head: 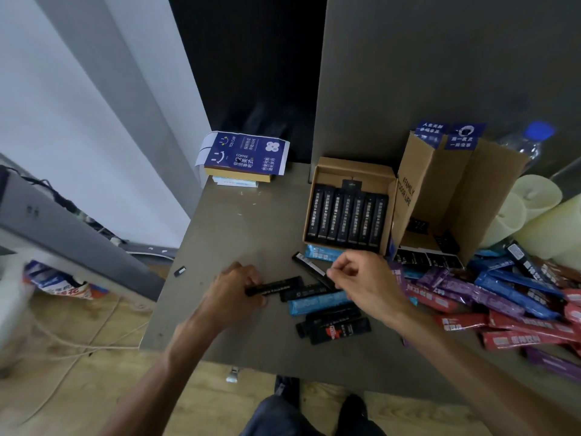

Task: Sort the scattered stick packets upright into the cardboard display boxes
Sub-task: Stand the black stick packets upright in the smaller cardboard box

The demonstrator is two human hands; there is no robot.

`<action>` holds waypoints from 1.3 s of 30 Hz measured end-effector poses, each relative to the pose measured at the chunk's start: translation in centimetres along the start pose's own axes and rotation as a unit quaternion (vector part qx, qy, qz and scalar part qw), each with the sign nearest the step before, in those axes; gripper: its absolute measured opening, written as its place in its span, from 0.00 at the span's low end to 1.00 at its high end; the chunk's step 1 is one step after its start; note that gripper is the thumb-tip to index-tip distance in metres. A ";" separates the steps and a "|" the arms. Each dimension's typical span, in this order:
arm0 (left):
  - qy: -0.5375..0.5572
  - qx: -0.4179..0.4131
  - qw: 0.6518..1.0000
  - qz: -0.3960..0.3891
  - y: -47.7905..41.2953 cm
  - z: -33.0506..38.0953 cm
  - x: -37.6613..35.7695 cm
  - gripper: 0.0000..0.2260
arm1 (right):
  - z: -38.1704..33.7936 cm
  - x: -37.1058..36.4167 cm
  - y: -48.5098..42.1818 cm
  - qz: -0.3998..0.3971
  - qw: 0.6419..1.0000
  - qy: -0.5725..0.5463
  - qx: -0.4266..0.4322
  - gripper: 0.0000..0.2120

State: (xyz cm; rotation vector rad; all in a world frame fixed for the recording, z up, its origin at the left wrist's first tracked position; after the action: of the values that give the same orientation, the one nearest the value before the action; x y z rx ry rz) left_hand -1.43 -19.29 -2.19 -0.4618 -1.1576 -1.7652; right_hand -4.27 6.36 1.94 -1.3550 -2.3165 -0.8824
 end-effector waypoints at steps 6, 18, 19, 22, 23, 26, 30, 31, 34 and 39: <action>0.037 0.021 0.998 0.043 1.1 0.0 -0.7 0.06 | 0.1 -1.7 0.4 -0.019 1.000 0.001 0.010 0.05; 0.382 -0.097 0.917 -0.063 5.2 7.0 -0.3 0.10 | -3.4 0.8 -0.2 -0.060 0.973 -0.222 0.016 0.14; 0.381 -0.099 0.917 -0.064 5.1 7.2 -0.4 0.10 | -3.5 0.9 -0.3 -0.069 0.972 -0.222 0.018 0.13; 0.375 -0.106 0.918 -0.068 4.9 7.9 -0.5 0.10 | -3.6 1.1 -0.5 -0.084 0.970 -0.228 0.012 0.09; 0.374 -0.107 0.919 -0.067 4.8 8.0 -0.5 0.10 | -3.5 1.1 -0.5 -0.083 0.969 -0.233 0.010 0.08; 0.379 -0.104 0.918 -0.046 4.6 8.3 -0.5 0.09 | -3.5 1.3 -0.5 -0.067 0.962 -0.264 0.006 0.08; 0.463 -0.078 0.880 0.073 3.4 7.7 0.5 0.07 | -2.8 2.0 0.3 -0.084 0.961 -0.265 -0.003 0.05; 0.485 -0.076 0.865 0.100 3.0 7.5 1.0 0.06 | -2.6 1.9 0.5 -0.113 0.965 -0.237 -0.009 0.05; 0.517 -0.093 0.843 0.119 1.9 8.2 1.9 0.07 | -1.8 1.1 1.1 -0.162 0.977 -0.140 -0.019 0.04; 0.408 -0.129 0.902 0.059 -0.5 11.2 1.1 0.06 | -1.0 1.7 0.9 -0.079 0.982 -0.173 -0.010 0.04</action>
State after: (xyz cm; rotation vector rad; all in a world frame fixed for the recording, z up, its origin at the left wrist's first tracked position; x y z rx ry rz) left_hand -4.33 -10.18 3.70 0.0804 -0.2969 -1.7361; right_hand -4.37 7.18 3.93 -1.4446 -2.7160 -0.7658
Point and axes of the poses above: each hand's wrist, its own y-axis away from the middle knuckle, its own x-axis out of the back of the hand, z = x × y, the point moved 2 cm from there along -y, towards the middle knuckle, and after that the axes turned 13 degrees about -z, right-handed, at the moved point
